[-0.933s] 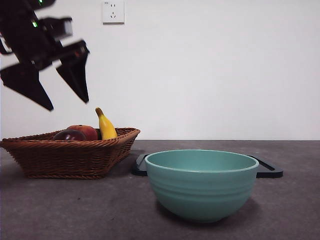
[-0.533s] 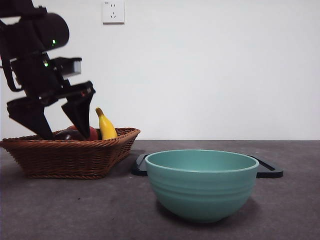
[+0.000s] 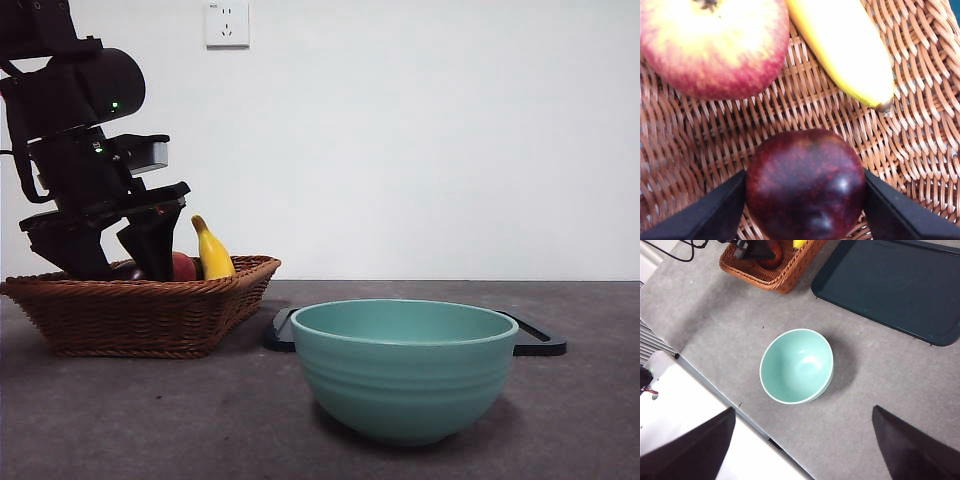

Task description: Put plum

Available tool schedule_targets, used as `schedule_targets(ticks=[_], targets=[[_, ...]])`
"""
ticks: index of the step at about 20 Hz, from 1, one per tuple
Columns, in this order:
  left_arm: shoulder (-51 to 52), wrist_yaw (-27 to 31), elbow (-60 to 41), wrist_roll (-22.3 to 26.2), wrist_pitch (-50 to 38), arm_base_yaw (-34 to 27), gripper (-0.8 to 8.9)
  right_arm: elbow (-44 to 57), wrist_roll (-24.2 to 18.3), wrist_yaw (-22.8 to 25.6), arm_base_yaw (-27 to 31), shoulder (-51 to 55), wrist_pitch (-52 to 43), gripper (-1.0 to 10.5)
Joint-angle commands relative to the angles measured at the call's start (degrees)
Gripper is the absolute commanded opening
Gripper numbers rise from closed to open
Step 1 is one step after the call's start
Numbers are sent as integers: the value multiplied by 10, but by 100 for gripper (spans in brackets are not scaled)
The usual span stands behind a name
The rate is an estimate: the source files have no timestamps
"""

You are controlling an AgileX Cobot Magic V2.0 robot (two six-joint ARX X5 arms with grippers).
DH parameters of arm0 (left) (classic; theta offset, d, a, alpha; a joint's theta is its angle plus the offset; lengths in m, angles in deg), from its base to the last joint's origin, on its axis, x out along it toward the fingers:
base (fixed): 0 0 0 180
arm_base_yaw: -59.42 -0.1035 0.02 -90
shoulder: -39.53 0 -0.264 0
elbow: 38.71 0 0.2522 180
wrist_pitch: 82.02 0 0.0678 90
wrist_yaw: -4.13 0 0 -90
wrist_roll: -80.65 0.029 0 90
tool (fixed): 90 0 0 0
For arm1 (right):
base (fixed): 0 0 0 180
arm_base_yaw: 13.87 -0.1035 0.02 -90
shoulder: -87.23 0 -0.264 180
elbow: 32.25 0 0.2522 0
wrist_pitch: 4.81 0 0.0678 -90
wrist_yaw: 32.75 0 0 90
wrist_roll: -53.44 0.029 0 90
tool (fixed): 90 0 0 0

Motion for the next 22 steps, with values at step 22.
schedule_targets(ticks=[22], targets=[[190,-97,24,5,68,306,302,-11,1,0,-2,-3,-3,436]])
